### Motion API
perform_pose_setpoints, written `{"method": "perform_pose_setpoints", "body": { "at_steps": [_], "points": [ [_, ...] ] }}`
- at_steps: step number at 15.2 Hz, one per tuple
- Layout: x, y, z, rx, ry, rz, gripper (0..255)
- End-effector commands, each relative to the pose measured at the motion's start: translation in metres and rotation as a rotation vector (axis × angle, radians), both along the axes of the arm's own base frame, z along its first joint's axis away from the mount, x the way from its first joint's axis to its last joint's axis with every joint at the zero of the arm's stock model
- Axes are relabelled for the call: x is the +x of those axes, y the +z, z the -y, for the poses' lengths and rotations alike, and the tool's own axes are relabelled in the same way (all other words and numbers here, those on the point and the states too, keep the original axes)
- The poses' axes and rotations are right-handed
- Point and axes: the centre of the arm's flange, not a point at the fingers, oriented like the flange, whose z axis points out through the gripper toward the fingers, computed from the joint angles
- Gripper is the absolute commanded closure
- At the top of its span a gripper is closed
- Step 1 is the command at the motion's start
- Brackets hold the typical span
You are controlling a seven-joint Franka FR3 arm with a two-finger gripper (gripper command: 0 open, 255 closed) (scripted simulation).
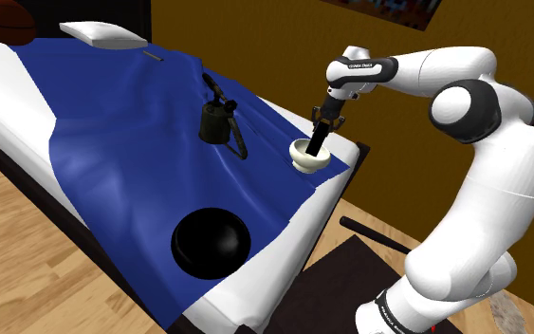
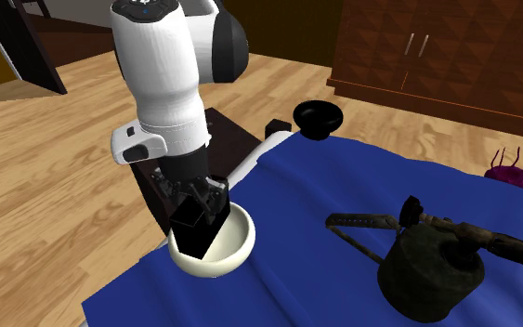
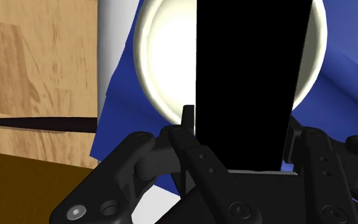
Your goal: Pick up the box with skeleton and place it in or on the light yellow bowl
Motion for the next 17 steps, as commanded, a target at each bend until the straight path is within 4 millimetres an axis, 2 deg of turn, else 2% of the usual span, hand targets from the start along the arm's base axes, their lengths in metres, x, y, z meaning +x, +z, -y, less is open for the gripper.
{"method": "perform_pose_setpoints", "body": {
  "at_steps": [1, 5, 6, 11, 15, 17],
  "points": [
    [0.0, -0.004, -0.002, 0.003, 0.002, -0.006, 255],
    [0.0, -0.004, -0.002, 0.003, 0.002, -0.006, 255],
    [0.001, -0.004, -0.003, 0.003, 0.002, -0.006, 0],
    [0.0, -0.004, -0.002, 0.003, 0.002, -0.006, 0],
    [-0.001, 0.046, -0.003, 0.003, 0.002, -0.006, 0],
    [-0.001, 0.046, -0.003, 0.003, 0.002, -0.006, 0]
  ]
}}
